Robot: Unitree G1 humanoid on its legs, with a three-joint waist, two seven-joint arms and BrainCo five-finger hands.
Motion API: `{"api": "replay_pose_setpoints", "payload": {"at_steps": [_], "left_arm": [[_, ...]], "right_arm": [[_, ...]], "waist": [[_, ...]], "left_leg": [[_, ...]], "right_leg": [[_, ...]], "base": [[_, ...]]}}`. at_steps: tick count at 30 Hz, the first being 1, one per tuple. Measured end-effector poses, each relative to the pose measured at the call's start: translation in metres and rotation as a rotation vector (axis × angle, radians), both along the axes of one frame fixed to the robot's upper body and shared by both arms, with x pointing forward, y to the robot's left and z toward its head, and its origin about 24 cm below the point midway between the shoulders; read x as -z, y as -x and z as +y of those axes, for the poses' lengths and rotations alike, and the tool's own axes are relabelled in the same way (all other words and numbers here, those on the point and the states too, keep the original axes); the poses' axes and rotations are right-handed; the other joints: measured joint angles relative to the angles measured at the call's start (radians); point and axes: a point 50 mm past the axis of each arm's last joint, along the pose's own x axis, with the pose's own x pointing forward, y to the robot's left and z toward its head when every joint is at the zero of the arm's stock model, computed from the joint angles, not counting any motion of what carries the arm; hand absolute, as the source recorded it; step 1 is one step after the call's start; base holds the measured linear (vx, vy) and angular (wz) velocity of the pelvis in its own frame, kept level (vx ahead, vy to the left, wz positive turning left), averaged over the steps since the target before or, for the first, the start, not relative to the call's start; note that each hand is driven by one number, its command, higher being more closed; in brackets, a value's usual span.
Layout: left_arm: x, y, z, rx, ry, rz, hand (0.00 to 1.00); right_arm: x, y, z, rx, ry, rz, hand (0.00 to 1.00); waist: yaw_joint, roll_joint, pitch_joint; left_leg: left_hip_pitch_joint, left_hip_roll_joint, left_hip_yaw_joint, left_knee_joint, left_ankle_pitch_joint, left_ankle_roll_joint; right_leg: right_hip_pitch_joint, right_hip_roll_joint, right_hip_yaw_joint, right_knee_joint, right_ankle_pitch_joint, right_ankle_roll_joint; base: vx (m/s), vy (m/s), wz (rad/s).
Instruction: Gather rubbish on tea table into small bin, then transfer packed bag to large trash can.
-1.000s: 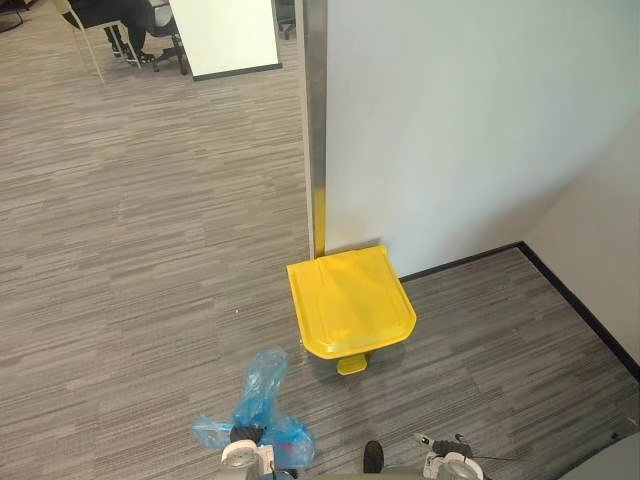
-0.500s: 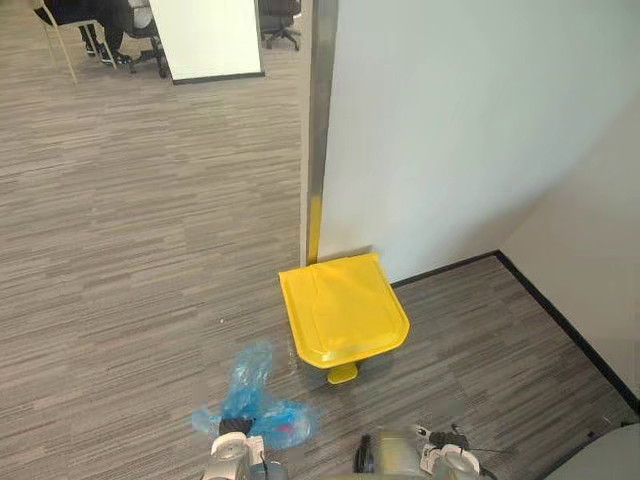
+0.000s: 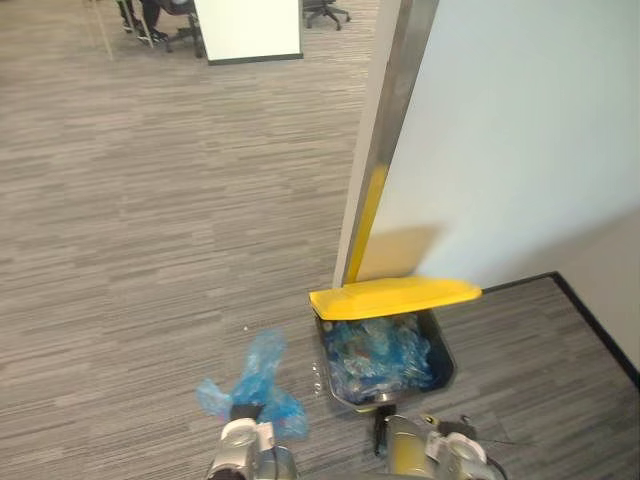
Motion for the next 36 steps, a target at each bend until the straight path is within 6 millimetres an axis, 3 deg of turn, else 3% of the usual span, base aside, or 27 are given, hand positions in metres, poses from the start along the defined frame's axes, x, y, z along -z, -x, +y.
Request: {"api": "replay_pose_setpoints", "payload": {"at_steps": [1, 3, 4, 5, 6, 9, 15, 20, 24, 28, 36], "left_arm": [[-0.002, -0.005, -0.002, 0.020, -0.002, -0.014, 1.00], [-0.017, -0.032, -0.008, 0.079, -0.011, -0.114, 1.00], [-0.038, -0.062, -0.019, 0.114, -0.009, -0.250, 1.00], [-0.046, -0.071, -0.023, 0.115, -0.011, -0.300, 1.00], [-0.060, -0.087, -0.027, 0.107, -0.012, -0.379, 1.00], [-0.062, -0.082, -0.035, 0.106, 0.005, -0.398, 1.00], [-0.070, -0.084, -0.038, 0.117, 0.009, -0.459, 1.00], [-0.079, -0.093, -0.045, 0.148, 0.017, -0.501, 1.00], [-0.090, -0.098, -0.059, 0.205, 0.031, -0.555, 1.00], [-0.111, -0.109, -0.077, 0.276, 0.058, -0.657, 1.00], [-0.166, -0.116, -0.106, 0.373, 0.169, -0.917, 1.00]], "right_arm": [[-0.002, -0.006, 0.003, -0.037, 0.008, -0.012, 0.00], [-0.023, -0.042, 0.008, -0.123, 0.045, -0.126, 0.00], [-0.072, -0.098, 0.010, -0.168, 0.117, -0.389, 0.00], [-0.098, -0.122, 0.012, -0.189, 0.153, -0.514, 0.00], [-0.158, -0.168, 0.017, -0.241, 0.232, -0.767, 0.00], [-0.213, -0.204, 0.033, -0.257, 0.228, -0.952, 0.00], [-0.248, -0.218, 0.023, -0.257, 0.304, -1.042, 0.00], [-0.294, -0.230, 0.022, -0.257, 0.343, -1.173, 0.00], [-0.333, -0.234, 0.027, -0.253, 0.365, -1.288, 0.00], [-0.350, -0.236, 0.024, -0.228, 0.397, -1.325, 0.00], [-0.359, -0.241, 0.024, -0.221, 0.357, -1.301, 0.00]], "waist": [[-0.006, 0.002, -0.001], [-0.013, 0.009, 0.004], [-0.006, 0.028, 0.020], [0.003, 0.035, 0.023], [0.034, 0.051, 0.043], [0.062, 0.093, 0.083], [0.054, 0.094, 0.097], [0.045, 0.088, 0.138], [0.043, 0.087, 0.148], [0.032, 0.086, 0.148], [0.028, 0.084, 0.150]], "left_leg": [[-0.040, -0.004, -0.027, 0.016, 0.000, 0.000], [-0.187, -0.023, -0.109, 0.079, -0.006, 0.002], [-0.341, -0.030, -0.156, 0.166, -0.009, 0.002], [-0.400, -0.030, -0.160, 0.198, -0.009, 0.001], [-0.477, -0.030, -0.161, 0.229, -0.008, -0.002], [-0.440, -0.025, -0.158, 0.208, 0.012, -0.032], [-0.456, -0.001, -0.157, 0.187, 0.015, -0.030], [-0.507, 0.024, -0.145, 0.172, 0.025, -0.020], [-0.520, 0.044, -0.147, 0.160, 0.057, -0.063], [-0.521, 0.043, -0.144, 0.160, 0.060, -0.069], [-0.521, 0.042, -0.144, 0.161, 0.061, -0.072]], "right_leg": [[-0.018, 0.001, 0.000, -0.003, -0.002, -0.004], [-0.119, -0.002, -0.003, 0.022, -0.013, -0.015], [-0.229, -0.008, -0.013, 0.057, -0.009, -0.009], [-0.283, -0.012, -0.015, 0.080, -0.008, -0.007], [-0.371, -0.017, -0.011, 0.128, -0.003, 0.003], [-0.362, -0.016, -0.017, 0.171, -0.020, 0.001], [-0.367, -0.004, -0.029, 0.151, -0.021, 0.000], [-0.395, 0.021, -0.024, 0.071, 0.046, -0.009], [-0.411, 0.040, -0.038, 0.073, 0.062, -0.023], [-0.414, 0.039, -0.037, 0.079, 0.058, -0.028], [-0.414, 0.037, -0.038, 0.079, 0.059, -0.030]], "base": [[-0.13, -0.006, 0.41], [-0.13, -0.060, 0.75], [-0.14, -0.085, 0.77], [-0.19, -0.158, 0.60], [-0.12, -0.140, 0.13], [-0.02, -0.150, 0.06], [-0.05, -0.097, 0.02], [-0.08, -0.063, -0.09], [0.03, -0.056, -0.04], [0.02, -0.016, 0.01], [-0.01, -0.024, 0.00]]}}
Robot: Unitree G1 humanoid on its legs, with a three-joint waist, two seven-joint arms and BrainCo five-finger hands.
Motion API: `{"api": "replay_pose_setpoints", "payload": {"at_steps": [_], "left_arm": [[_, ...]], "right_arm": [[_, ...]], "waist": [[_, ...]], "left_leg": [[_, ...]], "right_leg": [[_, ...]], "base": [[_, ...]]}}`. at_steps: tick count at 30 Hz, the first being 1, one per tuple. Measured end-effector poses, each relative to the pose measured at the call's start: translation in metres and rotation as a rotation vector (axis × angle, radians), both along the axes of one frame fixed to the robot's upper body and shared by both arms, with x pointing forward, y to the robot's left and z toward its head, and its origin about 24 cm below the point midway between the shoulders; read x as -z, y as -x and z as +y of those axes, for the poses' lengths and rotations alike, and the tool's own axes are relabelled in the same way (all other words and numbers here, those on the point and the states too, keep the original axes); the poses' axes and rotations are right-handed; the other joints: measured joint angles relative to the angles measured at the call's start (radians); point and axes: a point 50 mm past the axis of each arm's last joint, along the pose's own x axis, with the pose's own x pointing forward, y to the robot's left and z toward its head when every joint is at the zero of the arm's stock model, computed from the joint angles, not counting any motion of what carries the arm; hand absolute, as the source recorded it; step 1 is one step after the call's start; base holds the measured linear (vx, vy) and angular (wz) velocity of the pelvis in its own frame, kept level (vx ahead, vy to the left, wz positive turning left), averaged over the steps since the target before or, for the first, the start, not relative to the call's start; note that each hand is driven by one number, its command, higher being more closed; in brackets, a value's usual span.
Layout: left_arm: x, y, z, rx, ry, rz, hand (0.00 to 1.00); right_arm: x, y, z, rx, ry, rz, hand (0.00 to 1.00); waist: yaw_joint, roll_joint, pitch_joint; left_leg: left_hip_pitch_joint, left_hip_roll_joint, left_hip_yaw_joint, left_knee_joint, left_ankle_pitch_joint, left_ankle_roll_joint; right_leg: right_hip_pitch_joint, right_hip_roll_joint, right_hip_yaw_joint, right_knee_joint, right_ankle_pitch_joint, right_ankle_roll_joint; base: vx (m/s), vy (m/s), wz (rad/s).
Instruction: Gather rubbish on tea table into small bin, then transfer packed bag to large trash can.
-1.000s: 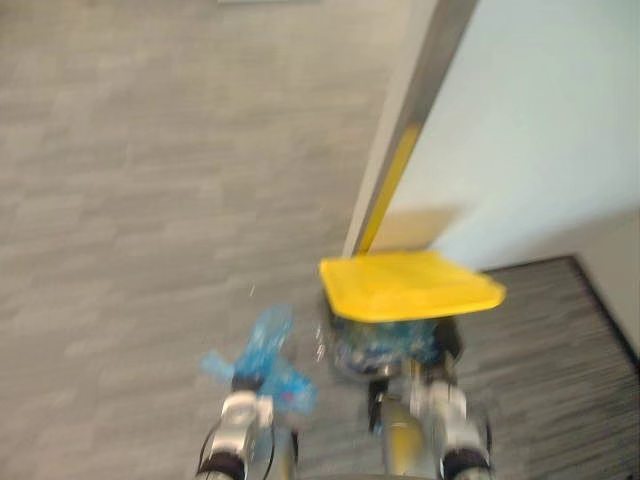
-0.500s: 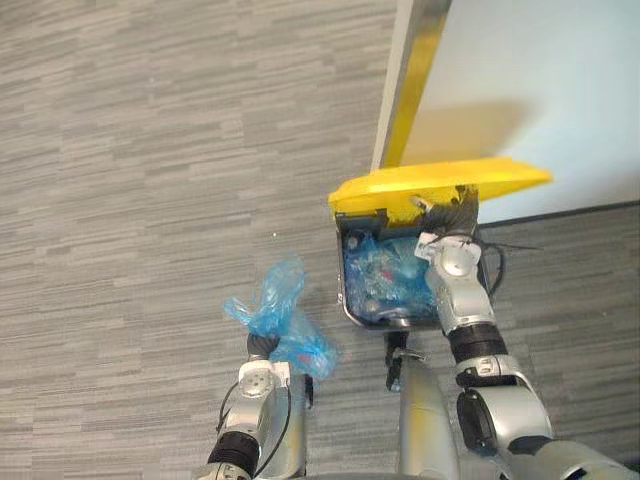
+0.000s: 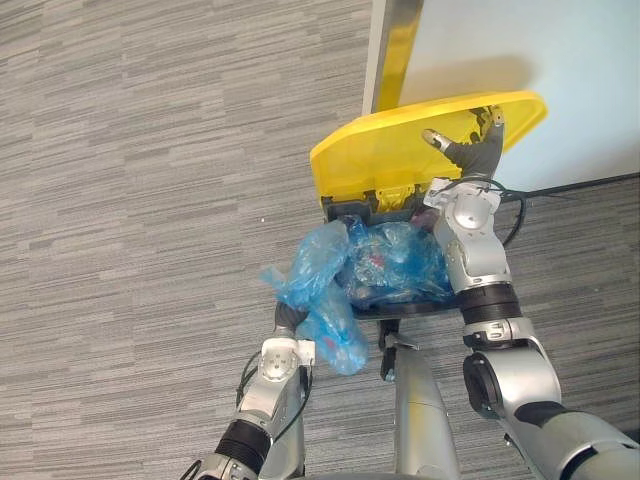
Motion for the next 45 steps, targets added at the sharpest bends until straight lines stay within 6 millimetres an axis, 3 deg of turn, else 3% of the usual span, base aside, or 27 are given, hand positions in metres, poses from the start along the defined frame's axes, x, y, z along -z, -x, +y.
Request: {"api": "replay_pose_setpoints", "payload": {"at_steps": [6, 11, 14, 22, 26, 37, 38, 45], "left_arm": [[-0.041, 0.000, -0.015, 0.077, 0.069, -0.174, 1.00], [-0.085, 0.001, -0.043, 0.204, 0.133, -0.343, 1.00], [-0.099, -0.001, -0.052, 0.227, 0.132, -0.399, 1.00], [-0.120, -0.015, -0.057, 0.187, 0.101, -0.465, 1.00], [-0.114, -0.032, -0.062, 0.172, 0.050, -0.406, 1.00], [-0.113, -0.075, -0.058, 0.093, 0.009, -0.281, 1.00], [-0.111, -0.078, -0.055, 0.078, 0.008, -0.262, 0.00], [-0.078, -0.094, -0.030, -0.066, -0.006, -0.056, 0.00]], "right_arm": [[0.000, -0.007, 0.007, -0.015, -0.023, 0.036, 0.00], [0.008, -0.011, 0.013, -0.036, -0.076, 0.078, 0.00], [0.007, -0.011, 0.014, -0.043, -0.076, 0.077, 0.00], [0.005, -0.012, 0.020, -0.070, -0.065, 0.075, 0.00], [0.002, -0.012, 0.025, -0.086, -0.048, 0.067, 0.00], [-0.055, 0.002, 0.038, -0.133, -0.040, -0.163, 0.00], [-0.059, 0.005, 0.040, -0.140, -0.036, -0.189, 0.00], [-0.075, 0.013, 0.049, -0.173, -0.013, -0.293, 0.00]], "waist": [[-0.014, -0.001, 0.001], [-0.019, -0.003, 0.002], [-0.020, -0.004, 0.002], [-0.036, -0.004, 0.002], [-0.047, -0.005, 0.003], [-0.090, -0.054, 0.031], [-0.092, -0.059, 0.034], [-0.099, -0.069, 0.042]], "left_leg": [[0.010, 0.001, -0.011, 0.000, 0.001, -0.002], [0.040, 0.003, -0.010, -0.014, 0.006, 0.004], [0.052, 0.002, -0.001, -0.038, 0.017, 0.003], [0.073, 0.014, 0.013, -0.075, 0.028, -0.004], [0.070, 0.022, 0.015, -0.083, 0.029, -0.006], [-0.136, 0.048, 0.017, 0.042, 0.010, -0.015], [-0.161, 0.051, 0.017, 0.064, 0.002, -0.011], [-0.259, 0.053, 0.022, 0.118, -0.016, 0.001]], "right_leg": [[0.013, 0.000, -0.008, 0.006, 0.000, 0.000], [0.050, 0.005, -0.009, -0.024, 0.013, -0.006], [0.058, 0.006, -0.003, -0.044, 0.022, -0.007], [0.067, 0.018, -0.003, -0.066, 0.025, -0.008], [0.065, 0.027, -0.003, -0.080, 0.026, -0.008], [-0.108, 0.043, -0.003, -0.035, 0.039, -0.011], [-0.126, 0.045, -0.002, -0.033, 0.042, -0.006], [-0.203, 0.053, 0.020, -0.044, 0.075, 0.006]], "base": [[-0.02, -0.046, 0.03], [-0.01, -0.022, 0.01], [0.00, -0.022, -0.03], [0.02, -0.034, -0.04], [0.02, -0.038, -0.04], [0.01, -0.025, -0.03], [-0.03, 0.023, -0.06], [-0.02, 0.009, -0.07]]}}
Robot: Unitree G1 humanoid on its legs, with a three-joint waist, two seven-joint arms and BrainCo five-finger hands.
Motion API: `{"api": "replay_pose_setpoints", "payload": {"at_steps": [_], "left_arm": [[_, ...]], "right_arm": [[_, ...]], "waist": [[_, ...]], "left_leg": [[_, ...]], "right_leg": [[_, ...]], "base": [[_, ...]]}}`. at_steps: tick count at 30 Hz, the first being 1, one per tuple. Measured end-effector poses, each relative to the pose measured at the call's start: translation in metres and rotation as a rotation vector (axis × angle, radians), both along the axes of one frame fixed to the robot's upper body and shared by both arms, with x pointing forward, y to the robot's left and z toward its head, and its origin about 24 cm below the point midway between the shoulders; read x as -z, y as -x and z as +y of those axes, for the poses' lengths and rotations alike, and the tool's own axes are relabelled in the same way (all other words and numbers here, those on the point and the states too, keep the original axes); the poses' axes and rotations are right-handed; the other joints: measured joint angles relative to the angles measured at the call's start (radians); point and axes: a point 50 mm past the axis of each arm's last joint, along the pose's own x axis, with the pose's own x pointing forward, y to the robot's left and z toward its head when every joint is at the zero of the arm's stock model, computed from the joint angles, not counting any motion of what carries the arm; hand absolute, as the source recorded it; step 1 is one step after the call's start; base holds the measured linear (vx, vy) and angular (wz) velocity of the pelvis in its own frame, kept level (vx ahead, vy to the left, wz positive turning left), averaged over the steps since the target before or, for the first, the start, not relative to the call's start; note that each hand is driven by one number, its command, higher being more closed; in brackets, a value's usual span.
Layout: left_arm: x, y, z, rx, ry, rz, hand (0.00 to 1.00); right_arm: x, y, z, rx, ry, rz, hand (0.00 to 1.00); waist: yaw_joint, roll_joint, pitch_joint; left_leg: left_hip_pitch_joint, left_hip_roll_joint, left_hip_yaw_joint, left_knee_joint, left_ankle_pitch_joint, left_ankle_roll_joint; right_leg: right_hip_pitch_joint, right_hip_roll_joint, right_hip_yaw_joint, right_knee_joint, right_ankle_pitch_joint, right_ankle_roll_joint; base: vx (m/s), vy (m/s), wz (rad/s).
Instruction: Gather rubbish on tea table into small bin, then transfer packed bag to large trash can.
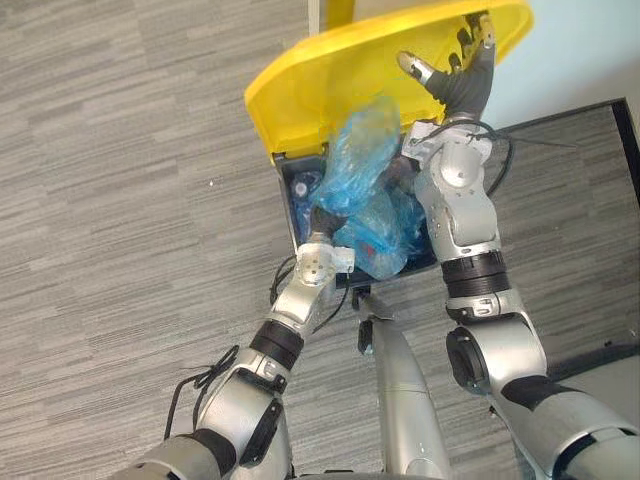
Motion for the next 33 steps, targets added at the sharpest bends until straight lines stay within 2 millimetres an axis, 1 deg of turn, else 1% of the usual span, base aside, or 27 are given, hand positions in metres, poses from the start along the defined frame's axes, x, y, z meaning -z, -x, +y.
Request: {"api": "replay_pose_setpoints", "payload": {"at_steps": [1, 3, 7, 11, 14, 16, 18, 20, 22, 27, 28, 29, 30, 31, 32, 33], "left_arm": [[0.002, -0.001, 0.002, -0.008, -0.014, 0.011, 0.00], [0.000, -0.001, 0.001, -0.003, -0.030, 0.004, 0.00], [-0.013, -0.006, -0.003, 0.013, -0.045, -0.032, 0.00], [-0.013, -0.007, -0.004, 0.017, -0.051, -0.030, 0.00], [-0.013, -0.007, -0.005, 0.024, -0.056, -0.033, 0.00], [-0.012, -0.007, -0.005, 0.036, -0.066, -0.033, 0.00], [-0.006, -0.004, -0.004, 0.034, -0.076, -0.020, 0.00], [0.002, 0.001, -0.003, 0.037, -0.098, -0.013, 0.00], [0.011, 0.008, 0.002, 0.023, -0.105, -0.006, 0.00], [0.047, 0.029, 0.021, -0.020, -0.122, 0.076, 0.00], [0.057, 0.035, 0.028, -0.034, -0.124, 0.103, 0.00], [0.063, 0.039, 0.032, -0.043, -0.123, 0.121, 0.00], [0.074, 0.046, 0.040, -0.061, -0.119, 0.156, 0.00], [0.082, 0.052, 0.046, -0.071, -0.117, 0.181, 0.00], [0.088, 0.055, 0.050, -0.083, -0.115, 0.200, 0.00], [0.098, 0.062, 0.058, -0.108, -0.107, 0.236, 0.00]], "right_arm": [[-0.002, 0.000, 0.000, 0.000, 0.009, -0.006, 0.00], [-0.004, 0.000, 0.001, -0.004, 0.018, -0.013, 0.00], [-0.003, -0.001, 0.003, -0.015, 0.031, -0.005, 0.00], [-0.001, -0.003, 0.004, -0.019, 0.040, 0.008, 0.00], [0.001, -0.006, 0.003, -0.016, 0.043, 0.027, 0.00], [0.005, -0.009, 0.003, -0.016, 0.048, 0.051, 0.00], [0.016, -0.012, 0.004, -0.018, 0.052, 0.099, 0.00], [0.034, -0.014, 0.000, -0.009, 0.065, 0.152, 0.00], [0.053, -0.014, -0.005, 0.006, 0.094, 0.200, 0.00], [0.103, -0.009, -0.013, 0.015, 0.153, 0.333, 0.00], [0.119, -0.005, -0.014, 0.017, 0.161, 0.375, 0.00], [0.129, -0.003, -0.014, 0.015, 0.159, 0.404, 0.00], [0.147, 0.002, -0.016, 0.013, 0.166, 0.455, 0.00], [0.161, 0.007, -0.019, 0.022, 0.188, 0.493, 0.00], [0.171, 0.010, -0.021, 0.023, 0.188, 0.522, 0.00], [0.186, 0.016, -0.023, 0.021, 0.188, 0.566, 0.00]], "waist": [[0.000, -0.002, 0.001], [0.001, -0.007, 0.014], [0.000, -0.012, 0.019], [-0.001, -0.012, 0.019], [-0.001, -0.012, 0.019], [0.000, -0.010, 0.021], [0.000, -0.009, 0.021], [0.003, -0.009, 0.020], [0.009, -0.010, 0.020], [0.035, -0.009, 0.020], [0.039, -0.009, 0.020], [0.040, -0.009, 0.019], [0.044, -0.009, 0.019], [0.050, -0.009, 0.019], [0.052, -0.009, 0.019], [0.055, -0.010, 0.019]], "left_leg": [[-0.005, 0.002, 0.005, 0.003, 0.000, 0.000], [-0.004, 0.003, 0.009, 0.004, 0.000, 0.000], [-0.004, 0.016, 0.011, 0.012, -0.010, -0.005], [-0.001, 0.017, 0.012, 0.008, -0.010, -0.006], [0.003, 0.017, 0.013, 0.007, -0.010, -0.007], [0.019, 0.017, 0.012, 0.008, -0.009, -0.008], [0.055, 0.017, 0.011, 0.004, -0.010, -0.007], [0.096, 0.013, 0.006, -0.007, -0.010, -0.005], [0.138, 0.009, 0.005, -0.022, -0.011, -0.005], [0.264, 0.002, 0.011, -0.070, -0.008, -0.003], [0.299, 0.001, 0.013, -0.084, -0.008, -0.002], [0.323, 0.000, 0.015, -0.090, -0.008, -0.002], [0.360, 0.000, 0.017, -0.102, -0.008, -0.002], [0.386, -0.002, 0.018, -0.110, -0.007, -0.001], [0.398, -0.003, 0.017, -0.114, -0.006, 0.001], [0.421, -0.006, 0.017, -0.122, -0.004, 0.005]], "right_leg": [[-0.009, 0.001, 0.003, 0.000, 0.003, -0.002], [-0.011, 0.001, 0.005, 0.002, 0.004, -0.002], [-0.011, 0.011, 0.010, 0.002, 0.005, -0.001], [-0.010, 0.017, 0.008, 0.001, 0.006, -0.002], [-0.007, 0.016, 0.007, 0.003, 0.012, -0.010], [0.009, 0.016, 0.004, 0.004, 0.012, -0.010], [0.043, 0.015, 0.000, 0.005, 0.010, -0.011], [0.085, 0.013, 0.001, 0.004, 0.004, -0.014], [0.121, 0.011, 0.002, 0.004, -0.003, -0.016], [0.221, 0.005, -0.002, 0.009, -0.031, -0.020], [0.247, 0.004, -0.002, 0.015, -0.040, -0.021], [0.263, 0.002, -0.003, 0.021, -0.047, -0.019], [0.292, 0.000, -0.004, 0.028, -0.058, -0.021], [0.314, -0.002, -0.005, 0.030, -0.063, -0.022], [0.327, -0.003, -0.006, 0.030, -0.065, -0.020], [0.349, -0.006, -0.007, 0.026, -0.067, -0.018]], "base": [[0.01, -0.011, -0.10], [0.01, -0.013, -0.07], [0.00, -0.016, -0.05], [0.01, -0.013, -0.03], [0.00, 0.000, 0.00], [0.00, 0.000, 0.00], [0.00, 0.007, 0.02], [0.00, 0.009, 0.11], [0.00, -0.010, 0.07], [0.00, -0.030, 0.01], [-0.01, -0.036, 0.00], [0.00, -0.033, 0.01], [0.00, 0.000, 0.00], [-0.01, -0.016, 0.05], [-0.03, -0.016, 0.07], [-0.03, -0.006, 0.08]]}}
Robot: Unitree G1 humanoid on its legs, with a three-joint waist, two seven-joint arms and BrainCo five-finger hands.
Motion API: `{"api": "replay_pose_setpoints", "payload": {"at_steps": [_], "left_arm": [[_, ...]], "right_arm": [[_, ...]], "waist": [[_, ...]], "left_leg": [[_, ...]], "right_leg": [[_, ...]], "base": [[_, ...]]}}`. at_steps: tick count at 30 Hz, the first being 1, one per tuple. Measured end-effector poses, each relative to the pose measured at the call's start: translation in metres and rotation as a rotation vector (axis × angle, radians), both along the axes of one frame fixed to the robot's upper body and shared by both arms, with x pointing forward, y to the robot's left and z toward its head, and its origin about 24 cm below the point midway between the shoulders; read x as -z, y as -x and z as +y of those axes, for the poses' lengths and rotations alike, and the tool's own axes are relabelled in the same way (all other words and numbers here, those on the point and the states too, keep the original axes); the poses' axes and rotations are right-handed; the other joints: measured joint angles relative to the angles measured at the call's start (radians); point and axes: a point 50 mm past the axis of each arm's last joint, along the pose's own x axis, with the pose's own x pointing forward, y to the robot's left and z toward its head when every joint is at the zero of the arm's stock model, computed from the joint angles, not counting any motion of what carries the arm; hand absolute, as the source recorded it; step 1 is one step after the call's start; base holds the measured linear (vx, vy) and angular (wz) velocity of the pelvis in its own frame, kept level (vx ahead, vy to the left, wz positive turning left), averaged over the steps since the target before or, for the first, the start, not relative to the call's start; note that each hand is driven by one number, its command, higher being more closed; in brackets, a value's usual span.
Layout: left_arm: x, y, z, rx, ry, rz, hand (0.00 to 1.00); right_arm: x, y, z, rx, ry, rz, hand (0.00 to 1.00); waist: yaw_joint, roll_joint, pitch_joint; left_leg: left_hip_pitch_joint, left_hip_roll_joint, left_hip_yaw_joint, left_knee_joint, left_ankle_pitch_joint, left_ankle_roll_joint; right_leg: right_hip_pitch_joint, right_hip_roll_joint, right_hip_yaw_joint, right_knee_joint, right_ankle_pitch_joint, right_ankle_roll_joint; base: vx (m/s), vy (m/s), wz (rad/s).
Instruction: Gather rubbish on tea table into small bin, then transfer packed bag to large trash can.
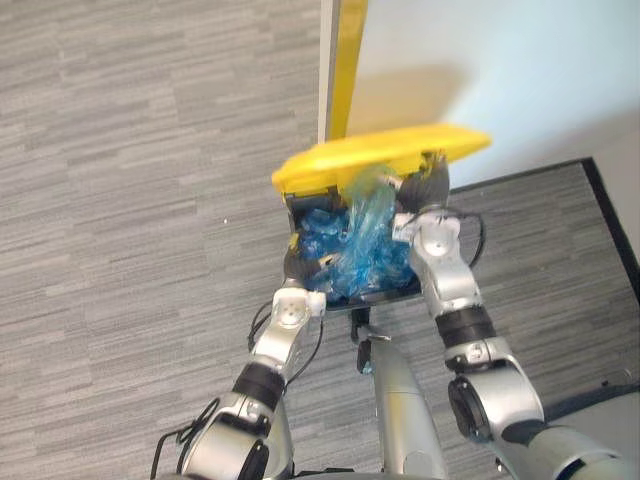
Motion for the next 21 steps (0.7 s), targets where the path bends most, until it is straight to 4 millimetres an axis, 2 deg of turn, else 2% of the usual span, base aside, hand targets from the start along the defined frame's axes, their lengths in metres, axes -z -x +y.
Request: {"api": "replay_pose_setpoints", "payload": {"at_steps": [3, 5, 6, 7, 8, 9, 10, 11, 12, 13, 14, 15, 16, 17, 18, 19, 20, 21], "left_arm": [[0.030, 0.025, 0.022, -0.072, 0.020, 0.107, 0.00], [0.052, 0.046, 0.036, -0.111, 0.036, 0.193, 0.00], [0.065, 0.058, 0.042, -0.132, 0.042, 0.249, 0.00], [0.076, 0.069, 0.048, -0.160, 0.052, 0.305, 0.00], [0.090, 0.081, 0.053, -0.195, 0.076, 0.374, 0.00], [0.096, 0.088, 0.059, -0.223, 0.084, 0.406, 0.00], [0.109, 0.106, 0.068, -0.271, 0.088, 0.473, 0.00], [0.119, 0.121, 0.074, -0.308, 0.094, 0.534, 0.00], [0.124, 0.129, 0.077, -0.328, 0.097, 0.570, 0.00], [0.126, 0.130, 0.079, -0.341, 0.099, 0.585, 0.00], [0.135, 0.142, 0.078, -0.363, 0.111, 0.641, 0.00], [0.137, 0.147, 0.079, -0.378, 0.118, 0.657, 0.00], [0.139, 0.150, 0.079, -0.376, 0.109, 0.675, 0.00], [0.140, 0.149, 0.082, -0.375, 0.097, 0.680, 0.00], [0.141, 0.149, 0.079, -0.381, 0.115, 0.691, 0.00], [0.143, 0.150, 0.075, -0.372, 0.122, 0.704, 0.00], [0.145, 0.151, 0.074, -0.370, 0.125, 0.723, 0.00], [0.146, 0.153, 0.073, -0.372, 0.126, 0.730, 0.00]], "right_arm": [[0.041, 0.020, -0.001, 0.008, -0.011, 0.122, 0.00], [0.071, 0.039, 0.001, 0.002, -0.032, 0.217, 0.00], [0.084, 0.049, 0.002, -0.001, -0.033, 0.260, 0.00], [0.096, 0.059, 0.001, 0.005, -0.032, 0.301, 0.00], [0.111, 0.072, -0.002, 0.015, -0.050, 0.354, 0.00], [0.121, 0.081, -0.002, 0.025, -0.065, 0.392, 0.00], [0.141, 0.098, -0.003, 0.043, -0.090, 0.470, 0.00], [0.160, 0.115, -0.006, 0.060, -0.105, 0.551, 0.00], [0.174, 0.128, -0.008, 0.076, -0.119, 0.612, 0.00], [0.187, 0.140, -0.011, 0.096, -0.129, 0.675, 0.00], [0.208, 0.162, -0.021, 0.144, -0.138, 0.786, 0.00], [0.217, 0.174, -0.025, 0.160, -0.135, 0.838, 0.00], [0.231, 0.197, -0.025, 0.183, -0.145, 0.925, 0.00], [0.242, 0.215, -0.030, 0.209, -0.143, 1.008, 0.00], [0.245, 0.219, -0.037, 0.232, -0.135, 1.028, 0.00], [0.245, 0.220, -0.041, 0.236, -0.111, 1.042, 0.00], [0.247, 0.224, -0.042, 0.251, -0.113, 1.056, 0.00], [0.249, 0.227, -0.042, 0.258, -0.117, 1.068, 0.00]], "waist": [[0.002, 0.000, -0.002], [0.007, -0.003, -0.010], [0.006, -0.003, -0.013], [0.001, -0.008, -0.025], [0.004, -0.012, -0.041], [0.002, -0.013, -0.043], [-0.006, -0.028, -0.072], [-0.006, -0.041, -0.098], [-0.007, -0.047, -0.112], [-0.009, -0.045, -0.123], [0.005, -0.008, -0.166], [0.004, 0.003, -0.179], [-0.011, -0.039, -0.204], [-0.006, -0.053, -0.213], [-0.002, -0.036, -0.227], [-0.003, -0.022, -0.235], [-0.011, -0.016, -0.242], [-0.010, -0.017, -0.247]], "left_leg": [[0.064, -0.015, 0.011, -0.028, 0.005, 0.009], [0.112, -0.017, 0.028, -0.040, 0.006, 0.009], [0.134, -0.017, 0.035, -0.044, 0.006, 0.008], [0.143, -0.020, 0.038, -0.051, 0.019, 0.006], [0.157, -0.005, 0.049, -0.098, 0.045, 0.021], [0.182, 0.003, 0.060, -0.136, 0.072, 0.006], [0.220, 0.001, 0.058, -0.208, 0.115, -0.011], [0.244, 0.002, 0.057, -0.257, 0.141, -0.021], [0.251, 0.003, 0.054, -0.271, 0.147, -0.026], [0.249, 0.004, 0.046, -0.284, 0.147, -0.025], [0.258, 0.063, 0.050, -0.355, 0.181, -0.014], [0.283, 0.077, 0.076, -0.405, 0.220, -0.042], [0.313, 0.036, 0.082, -0.454, 0.257, -0.062], [0.330, 0.025, 0.086, -0.500, 0.284, -0.059], [0.328, 0.036, 0.087, -0.515, 0.291, -0.057], [0.327, 0.041, 0.086, -0.522, 0.298, -0.042], [0.331, 0.030, 0.089, -0.525, 0.310, -0.024], [0.339, 0.020, 0.096, -0.533, 0.311, -0.022]], "right_leg": [[0.051, -0.010, 0.004, -0.005, -0.004, 0.005], [0.084, -0.013, 0.014, -0.004, -0.007, 0.024], [0.099, -0.014, 0.019, -0.001, 0.000, 0.045], [0.106, -0.018, 0.025, -0.010, 0.019, 0.091], [0.123, -0.020, 0.030, -0.044, 0.046, 0.138], [0.119, -0.027, 0.015, 0.055, 0.026, 0.088], [0.115, -0.044, -0.001, 0.255, -0.056, 0.001], [0.139, -0.059, -0.006, 0.350, -0.125, -0.015], [0.151, -0.064, -0.006, 0.361, -0.146, -0.006], [0.166, -0.045, -0.020, 0.326, -0.140, 0.006], [0.226, 0.006, -0.020, 0.193, -0.153, 0.036], [0.235, -0.003, -0.031, 0.282, -0.200, 0.006], [0.284, -0.049, -0.012, 0.308, -0.269, 0.008], [0.345, -0.037, -0.012, 0.199, -0.322, 0.002], [0.366, -0.017, -0.012, 0.125, -0.322, -0.005], [0.377, -0.007, -0.022, 0.069, -0.302, -0.035], [0.401, 0.002, -0.028, 0.011, -0.268, -0.041], [0.413, 0.005, -0.030, -0.010, -0.257, -0.039]], "base": [[-0.03, 0.010, 0.00], [-0.03, 0.038, -0.15], [-0.04, 0.069, -0.18], [-0.06, 0.019, -0.13], [-0.08, -0.028, -0.07], [-0.05, -0.082, 0.08], [0.01, -0.089, 0.13], [0.04, -0.091, 0.16], [0.00, -0.115, 0.11], [-0.04, -0.121, -0.08], [-0.02, -0.166, -0.21], [0.07, -0.192, -0.16], [0.08, -0.206, -0.04], [0.03, -0.175, -0.08], [-0.05, -0.117, -0.36], [-0.11, -0.059, -0.32], [-0.11, -0.019, -0.16], [-0.13, -0.005, 0.01]]}}
